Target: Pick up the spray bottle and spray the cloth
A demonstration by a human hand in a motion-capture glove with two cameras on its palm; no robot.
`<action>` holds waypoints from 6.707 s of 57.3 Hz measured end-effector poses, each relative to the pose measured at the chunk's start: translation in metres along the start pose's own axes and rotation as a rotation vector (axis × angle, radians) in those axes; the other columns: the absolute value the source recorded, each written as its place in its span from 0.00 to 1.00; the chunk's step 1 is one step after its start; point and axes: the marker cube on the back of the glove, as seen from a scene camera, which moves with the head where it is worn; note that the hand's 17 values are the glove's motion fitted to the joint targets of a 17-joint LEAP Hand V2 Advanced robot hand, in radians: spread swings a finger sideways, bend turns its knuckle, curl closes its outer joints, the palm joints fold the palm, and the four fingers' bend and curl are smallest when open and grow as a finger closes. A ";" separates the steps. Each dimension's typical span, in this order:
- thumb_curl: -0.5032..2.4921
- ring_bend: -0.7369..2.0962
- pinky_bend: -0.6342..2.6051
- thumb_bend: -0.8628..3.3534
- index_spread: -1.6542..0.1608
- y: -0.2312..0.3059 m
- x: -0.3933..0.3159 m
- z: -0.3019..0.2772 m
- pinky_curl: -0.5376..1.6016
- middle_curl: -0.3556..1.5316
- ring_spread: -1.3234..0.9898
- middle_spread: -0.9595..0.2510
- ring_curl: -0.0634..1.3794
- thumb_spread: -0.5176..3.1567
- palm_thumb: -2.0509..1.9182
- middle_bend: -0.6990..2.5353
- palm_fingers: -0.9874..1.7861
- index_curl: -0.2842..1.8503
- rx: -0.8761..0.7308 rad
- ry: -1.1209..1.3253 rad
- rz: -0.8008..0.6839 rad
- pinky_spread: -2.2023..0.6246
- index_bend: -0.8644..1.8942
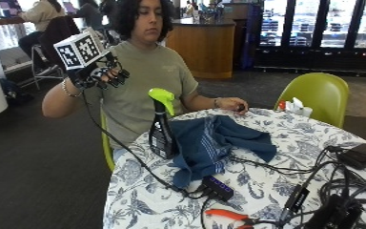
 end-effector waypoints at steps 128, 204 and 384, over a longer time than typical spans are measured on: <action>0.37 0.46 0.28 0.20 0.77 -0.202 0.030 0.133 0.43 0.46 0.50 0.64 0.35 0.30 0.77 0.38 0.85 0.32 0.561 -1.079 0.359 0.72 0.42; 0.44 0.50 0.33 0.20 0.76 -0.258 -0.050 0.132 0.45 0.50 0.49 0.64 0.39 0.22 0.76 0.43 0.84 0.42 -0.880 0.059 0.509 0.68 0.47; 0.29 0.38 0.25 0.20 0.68 -0.186 -0.124 0.148 0.39 0.39 0.52 0.73 0.29 0.42 0.61 0.30 0.48 0.26 -0.159 0.063 -0.455 0.85 0.36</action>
